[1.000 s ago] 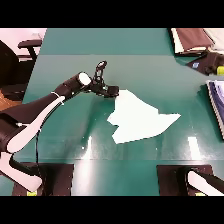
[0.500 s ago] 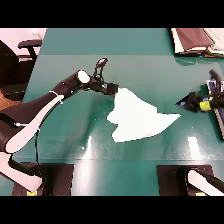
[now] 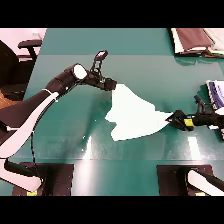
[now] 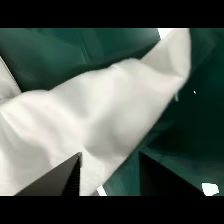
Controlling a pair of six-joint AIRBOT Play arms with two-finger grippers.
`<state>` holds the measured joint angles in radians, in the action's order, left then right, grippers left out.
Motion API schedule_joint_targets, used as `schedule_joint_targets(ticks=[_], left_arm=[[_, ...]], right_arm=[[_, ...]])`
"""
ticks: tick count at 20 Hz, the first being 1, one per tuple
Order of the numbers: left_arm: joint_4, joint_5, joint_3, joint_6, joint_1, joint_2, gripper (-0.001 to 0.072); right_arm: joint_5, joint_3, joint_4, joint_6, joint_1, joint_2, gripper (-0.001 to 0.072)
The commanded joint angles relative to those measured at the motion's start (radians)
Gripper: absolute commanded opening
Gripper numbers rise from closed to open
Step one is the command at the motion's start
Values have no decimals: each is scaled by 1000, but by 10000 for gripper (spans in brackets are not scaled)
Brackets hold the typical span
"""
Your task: Fold the shirts.
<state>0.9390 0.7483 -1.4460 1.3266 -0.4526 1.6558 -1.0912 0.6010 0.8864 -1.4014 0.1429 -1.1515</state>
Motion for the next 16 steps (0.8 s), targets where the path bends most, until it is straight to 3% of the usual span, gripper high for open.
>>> schedule_joint_targets(ticks=[1, 2, 8, 11, 16], left_arm=[[8, 31, -2, 0, 0, -11, 25], [16, 33, -2, 0, 0, -29, 25], [328, 16, -78, 0, 0, -385, 25], [356, 37, -175, 0, 0, -587, 24], [356, 60, -230, 1, 0, -773, 24]], right_arm=[[105, 34, -40, 35, -90, -76, 87], [104, 70, -37, 55, -112, -89, 14], [-32, 463, 6, 58, -75, 160, 13], [-66, 732, 6, 58, -18, 306, 13], [-174, 1042, 6, 50, 57, 360, 13]])
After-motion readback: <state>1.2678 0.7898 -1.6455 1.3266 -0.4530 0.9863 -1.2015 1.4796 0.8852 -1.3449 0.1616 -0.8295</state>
